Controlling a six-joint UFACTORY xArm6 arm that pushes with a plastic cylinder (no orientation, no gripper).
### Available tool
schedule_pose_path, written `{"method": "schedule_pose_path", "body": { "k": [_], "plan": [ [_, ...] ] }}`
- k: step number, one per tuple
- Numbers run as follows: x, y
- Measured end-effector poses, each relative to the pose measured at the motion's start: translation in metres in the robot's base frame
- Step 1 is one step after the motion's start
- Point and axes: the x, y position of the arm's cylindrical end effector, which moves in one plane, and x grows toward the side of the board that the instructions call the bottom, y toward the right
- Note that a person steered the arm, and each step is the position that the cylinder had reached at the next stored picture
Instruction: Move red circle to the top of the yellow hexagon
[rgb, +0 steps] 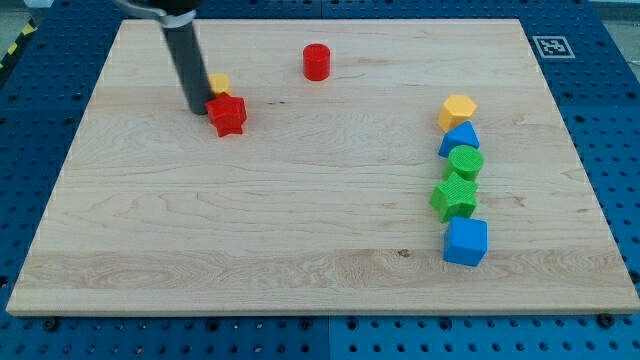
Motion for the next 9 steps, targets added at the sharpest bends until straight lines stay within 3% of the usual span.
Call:
{"method": "schedule_pose_path", "body": {
  "k": [1,5,9],
  "plan": [
    [-0.023,0.028],
    [-0.146,0.042],
    [-0.163,0.078]
  ]
}}
